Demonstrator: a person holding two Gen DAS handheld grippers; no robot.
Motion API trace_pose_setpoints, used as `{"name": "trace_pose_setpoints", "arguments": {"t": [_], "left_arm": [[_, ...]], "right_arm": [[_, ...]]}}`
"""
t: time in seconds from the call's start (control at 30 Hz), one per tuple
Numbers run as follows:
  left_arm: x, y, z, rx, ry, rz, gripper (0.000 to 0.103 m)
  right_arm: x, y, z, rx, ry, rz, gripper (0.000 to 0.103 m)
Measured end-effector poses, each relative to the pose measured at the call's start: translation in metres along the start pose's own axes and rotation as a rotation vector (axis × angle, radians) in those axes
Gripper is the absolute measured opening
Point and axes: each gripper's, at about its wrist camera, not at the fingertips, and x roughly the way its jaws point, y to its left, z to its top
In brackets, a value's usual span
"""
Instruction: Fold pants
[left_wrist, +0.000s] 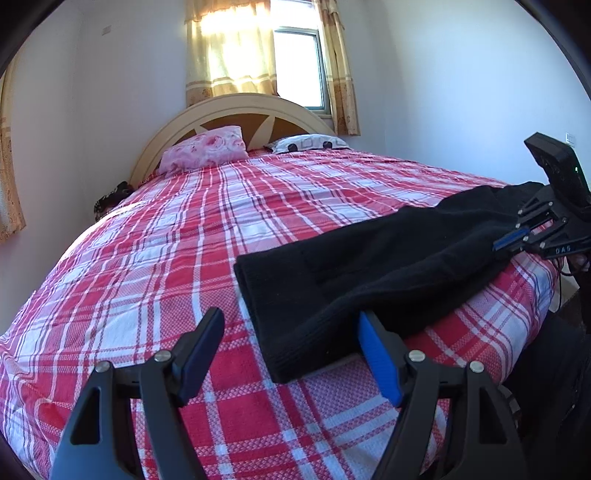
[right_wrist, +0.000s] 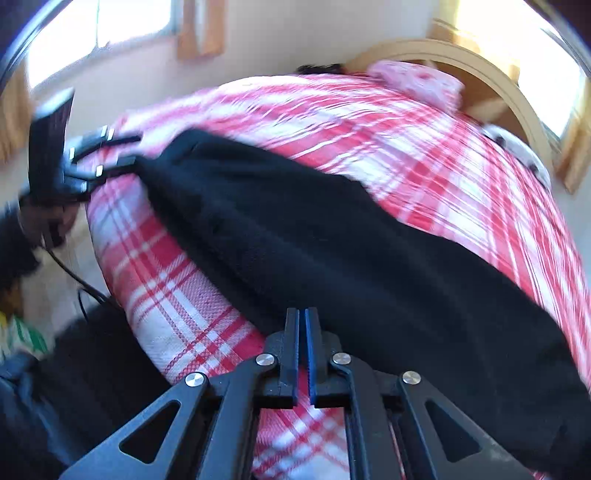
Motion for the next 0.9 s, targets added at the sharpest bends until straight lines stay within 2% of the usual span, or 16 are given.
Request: {"name": "trace_pose_setpoints", "arguments": {"t": [0.07, 0.17, 0.33, 0.4, 0.5, 0.6, 0.67, 0.77, 0.83, 0.9], "left_arm": [[0.0, 0.004, -0.001, -0.023, 0.0, -0.001, 0.076], [0.0, 0.007, -0.003, -0.057, -0.006, -0.024, 0.076], [-0.001, 0.007, -0.005, -0.08, -0.006, -0.024, 0.076], [-0.005, 0.01, -0.005, -0.096, -0.012, -0.025, 0.076], [-0.011, 0.013, -0.005, -0.12, -0.02, -0.027, 0.076], [-0.015, 0.018, -0.006, -0.15, -0.028, -0.03, 0.076], [-0.019, 0.021, -0.004, -0.173, -0.038, -0.028, 0.076], [-0.022, 0.02, 0.0, -0.173, -0.048, -0.014, 0.084], [-0.023, 0.021, 0.002, -0.175, -0.057, -0.017, 0.084], [-0.021, 0.021, 0.004, -0.187, -0.06, -0.018, 0.084]], "right_arm": [[0.006, -0.001, -0.005, -0.026, 0.028, 0.01, 0.003], [0.015, -0.002, -0.007, -0.046, 0.045, -0.018, 0.003], [0.009, -0.023, -0.009, 0.076, 0.028, 0.083, 0.002], [0.001, -0.019, -0.009, 0.068, 0.023, 0.09, 0.0], [-0.01, -0.009, -0.012, 0.048, 0.027, 0.144, 0.0], [-0.002, 0.001, -0.021, 0.031, 0.067, 0.163, 0.0], [0.006, 0.003, -0.026, 0.025, 0.081, 0.145, 0.0], [-0.006, -0.006, -0.022, 0.074, 0.011, 0.128, 0.001], [-0.016, -0.005, -0.016, 0.044, -0.036, 0.066, 0.009], [-0.02, -0.001, -0.013, -0.009, -0.065, 0.007, 0.055]]}}
